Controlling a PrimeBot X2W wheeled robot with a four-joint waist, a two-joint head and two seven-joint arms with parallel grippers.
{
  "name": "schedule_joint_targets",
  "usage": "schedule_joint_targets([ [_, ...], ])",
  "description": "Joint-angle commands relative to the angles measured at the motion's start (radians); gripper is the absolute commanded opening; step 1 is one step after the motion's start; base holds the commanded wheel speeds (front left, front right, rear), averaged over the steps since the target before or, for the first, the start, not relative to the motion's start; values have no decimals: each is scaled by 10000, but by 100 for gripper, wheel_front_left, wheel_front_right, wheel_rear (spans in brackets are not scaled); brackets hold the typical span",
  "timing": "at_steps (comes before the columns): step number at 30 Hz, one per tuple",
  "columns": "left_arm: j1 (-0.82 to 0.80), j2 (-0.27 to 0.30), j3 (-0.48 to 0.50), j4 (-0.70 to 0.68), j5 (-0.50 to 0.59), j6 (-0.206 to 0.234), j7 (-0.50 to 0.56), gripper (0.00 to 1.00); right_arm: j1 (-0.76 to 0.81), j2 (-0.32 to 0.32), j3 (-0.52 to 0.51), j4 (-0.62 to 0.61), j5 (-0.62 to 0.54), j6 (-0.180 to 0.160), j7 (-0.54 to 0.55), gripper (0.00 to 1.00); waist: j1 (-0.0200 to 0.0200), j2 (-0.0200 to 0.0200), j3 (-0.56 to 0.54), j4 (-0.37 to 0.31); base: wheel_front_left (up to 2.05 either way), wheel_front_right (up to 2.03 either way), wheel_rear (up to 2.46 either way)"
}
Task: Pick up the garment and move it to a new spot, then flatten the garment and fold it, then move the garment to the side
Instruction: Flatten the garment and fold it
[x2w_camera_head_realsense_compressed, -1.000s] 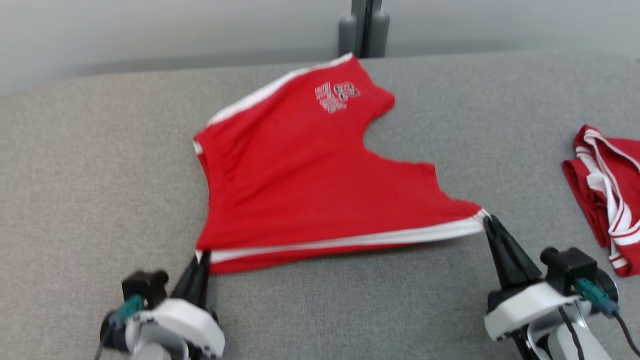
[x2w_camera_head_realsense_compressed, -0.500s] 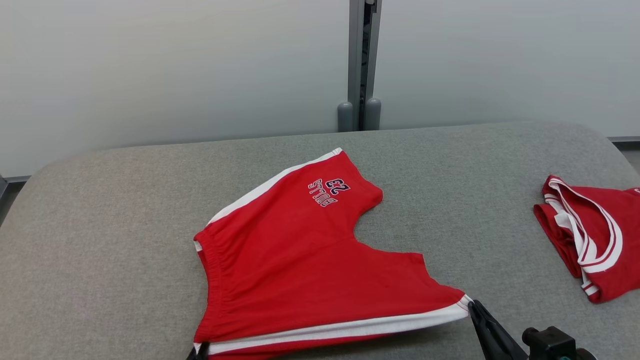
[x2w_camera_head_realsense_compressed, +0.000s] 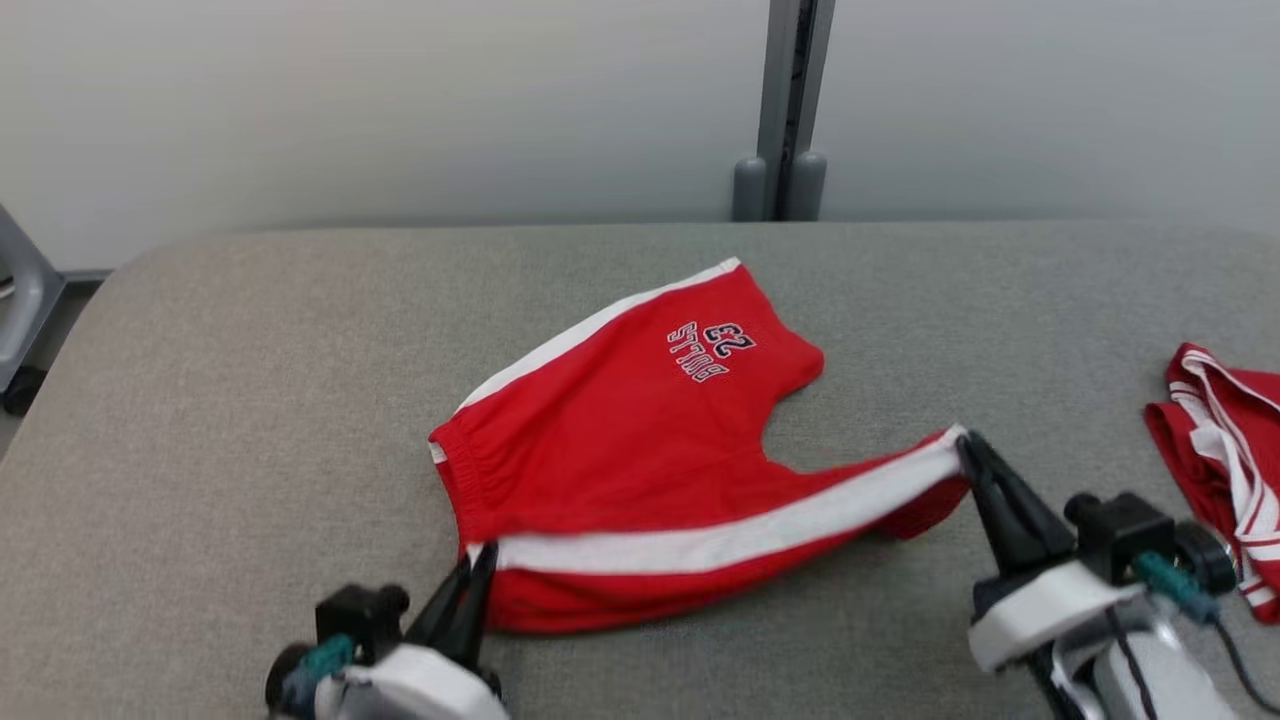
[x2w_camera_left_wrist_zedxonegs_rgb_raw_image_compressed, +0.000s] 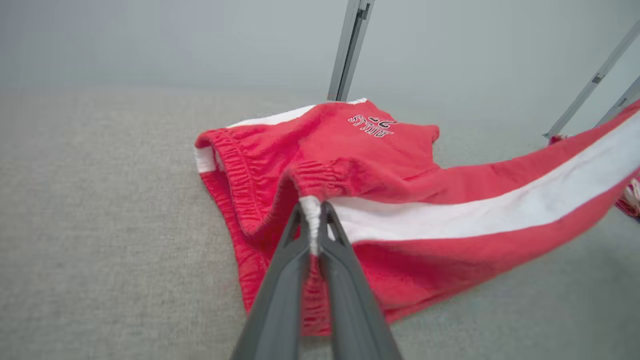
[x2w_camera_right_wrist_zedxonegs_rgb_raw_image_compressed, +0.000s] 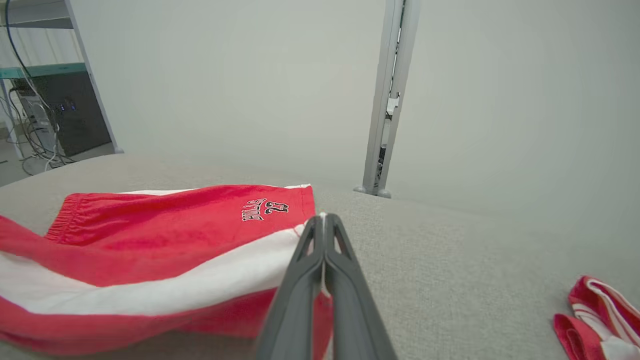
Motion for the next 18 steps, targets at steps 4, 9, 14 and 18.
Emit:
schedule_joint_targets([
  [4, -1604, 42, -69, -151, -247, 16, -10, 0, -2036, -428, -155, 772, -336, -3, -11, 0, 0, 0, 1359, 863, 0, 0, 0],
  [9, -2858, 20, 316, -63, -520, 68, -10, 0, -4128, -672, 75, 1812, -695, -4, -10, 0, 0, 0, 2311, 1334, 0, 0, 0],
  [14, -3737, 27, 183, -4, -828, 129, -10, 0, -5879, -730, 175, 2996, -934, -4, -7, 0, 0, 0, 3007, 1677, 0, 0, 0],
  [18, -4412, 23, -209, 43, -1092, 280, -10, 0, -6890, -745, 273, 3782, -1187, -4, -8, 0, 0, 0, 3480, 1921, 0, 0, 0],
])
